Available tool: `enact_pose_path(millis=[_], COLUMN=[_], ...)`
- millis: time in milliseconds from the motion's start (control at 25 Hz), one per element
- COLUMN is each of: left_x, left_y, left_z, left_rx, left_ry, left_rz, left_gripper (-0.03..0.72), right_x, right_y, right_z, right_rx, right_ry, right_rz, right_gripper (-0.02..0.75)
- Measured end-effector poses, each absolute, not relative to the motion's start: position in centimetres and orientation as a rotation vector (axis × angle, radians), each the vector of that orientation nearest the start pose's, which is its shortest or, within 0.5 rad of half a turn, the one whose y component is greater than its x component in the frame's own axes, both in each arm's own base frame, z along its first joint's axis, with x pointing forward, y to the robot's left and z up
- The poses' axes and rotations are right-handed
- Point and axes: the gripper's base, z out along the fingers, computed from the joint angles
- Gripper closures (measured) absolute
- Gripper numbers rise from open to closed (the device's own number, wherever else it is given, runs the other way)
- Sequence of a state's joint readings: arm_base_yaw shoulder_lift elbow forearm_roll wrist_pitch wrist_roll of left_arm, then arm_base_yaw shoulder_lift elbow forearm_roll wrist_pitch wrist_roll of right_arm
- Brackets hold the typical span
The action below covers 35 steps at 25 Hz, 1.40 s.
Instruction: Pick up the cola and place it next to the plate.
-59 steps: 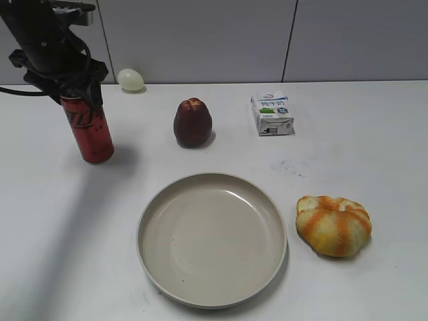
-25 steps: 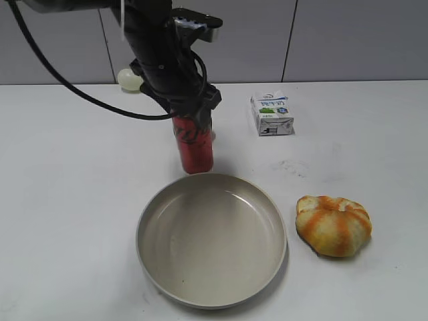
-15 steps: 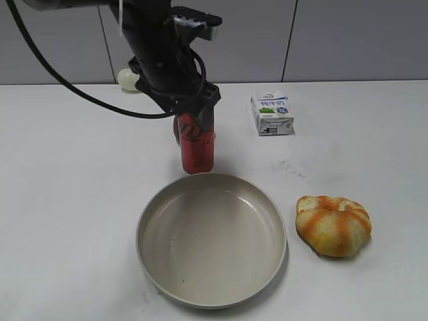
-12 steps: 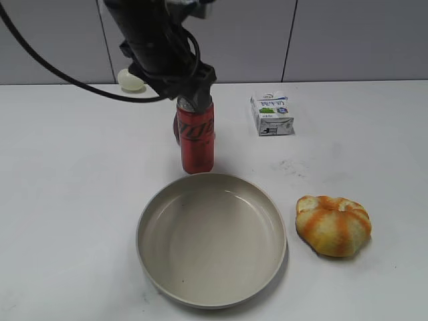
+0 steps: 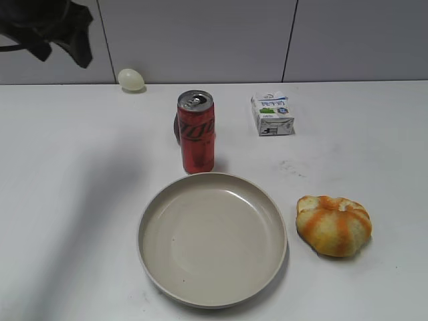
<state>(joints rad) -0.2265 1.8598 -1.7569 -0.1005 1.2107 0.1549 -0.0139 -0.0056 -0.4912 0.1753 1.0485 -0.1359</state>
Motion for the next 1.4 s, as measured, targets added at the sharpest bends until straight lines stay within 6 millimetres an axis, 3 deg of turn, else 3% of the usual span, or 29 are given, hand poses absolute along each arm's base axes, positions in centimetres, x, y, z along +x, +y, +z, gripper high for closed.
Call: enact_pose_path(millis=[160,400,560,960,1160,1400], left_x=[37.2,30.6,25.4,13.9,9.5,5.9], left_y=[-6.2,-3.5,-3.0,-1.9,-1.6,-1.4], left_z=[31.1,31.4,31.3,27.8,26.2,27.1], left_rx=[0.378,0.328,0.33,0.316,0.307,0.276], left_ry=[2.813,2.866,2.877,2.813,2.716,2.431], left_rz=[-0.166,-0.105,-0.096,-0.099,-0.096,-0.111], left_gripper=[0.109,0.113,0.113,0.121,0.124,0.124], right_x=[-0.5,-0.5,-0.5,-0.5,-0.5,-0.5], right_y=[1.4,1.4,1.4,1.4,1.4,1.4], right_z=[27.7,27.7,27.7,27.7,27.7,27.7], right_rx=[-0.13,-0.13,-0.13,-0.13,-0.13,-0.13], right_ry=[2.021,2.021,2.021,2.021,2.021,2.021], right_rz=[0.115,0.115,0.115,0.115,0.115,0.115], right_gripper=[0.206,0.206,0.206,0.206,0.206,0.206])
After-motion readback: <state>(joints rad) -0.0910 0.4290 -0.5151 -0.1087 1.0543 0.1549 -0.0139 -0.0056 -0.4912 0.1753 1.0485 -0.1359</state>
